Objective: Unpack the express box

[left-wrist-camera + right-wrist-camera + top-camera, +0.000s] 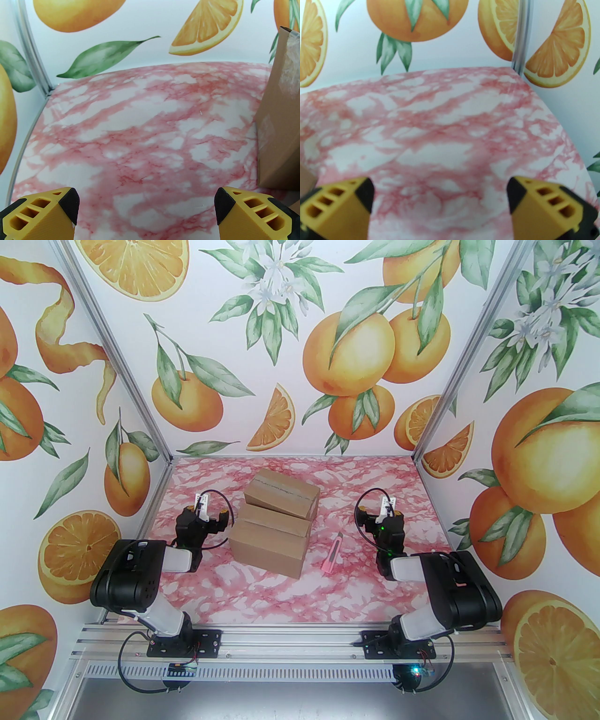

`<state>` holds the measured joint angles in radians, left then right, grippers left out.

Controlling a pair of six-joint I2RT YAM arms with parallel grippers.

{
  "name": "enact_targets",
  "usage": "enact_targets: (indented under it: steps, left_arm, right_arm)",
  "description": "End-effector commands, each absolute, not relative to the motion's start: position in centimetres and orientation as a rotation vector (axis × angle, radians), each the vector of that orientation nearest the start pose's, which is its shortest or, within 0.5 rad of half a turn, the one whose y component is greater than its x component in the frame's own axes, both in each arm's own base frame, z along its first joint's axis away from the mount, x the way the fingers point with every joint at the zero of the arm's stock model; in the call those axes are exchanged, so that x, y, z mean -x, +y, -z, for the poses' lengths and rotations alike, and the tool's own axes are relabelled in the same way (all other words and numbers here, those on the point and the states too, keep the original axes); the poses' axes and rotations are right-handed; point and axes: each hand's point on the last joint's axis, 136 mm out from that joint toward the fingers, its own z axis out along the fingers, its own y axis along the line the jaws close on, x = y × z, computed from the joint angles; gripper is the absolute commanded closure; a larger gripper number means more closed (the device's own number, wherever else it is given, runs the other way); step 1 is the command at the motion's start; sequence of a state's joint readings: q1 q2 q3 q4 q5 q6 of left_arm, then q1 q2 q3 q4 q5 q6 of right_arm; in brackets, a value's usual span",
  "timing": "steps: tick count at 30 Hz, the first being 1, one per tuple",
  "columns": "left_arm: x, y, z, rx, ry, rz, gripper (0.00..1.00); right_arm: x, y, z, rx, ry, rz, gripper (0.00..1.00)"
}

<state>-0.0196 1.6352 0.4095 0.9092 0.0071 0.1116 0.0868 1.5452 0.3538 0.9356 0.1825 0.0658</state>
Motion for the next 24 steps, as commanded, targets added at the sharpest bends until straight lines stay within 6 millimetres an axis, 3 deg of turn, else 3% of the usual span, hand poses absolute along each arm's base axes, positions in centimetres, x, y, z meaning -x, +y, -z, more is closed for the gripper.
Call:
enact_targets:
  steps: [1,24]
  left_arm:
    - [-41.93,-0.99,-10.39,-0.142,1.835,-0.058,0.00]
    - [-41.93,-0.91,-10.29,-0.141,1.839,-0.059,0.00]
  right_arm:
    - [-40.24,1.07,-11.48,-0.077,1.812,0.041,0.00]
    - [-40.28,1.07,-11.45,-0.078,1.813,0.030,0.00]
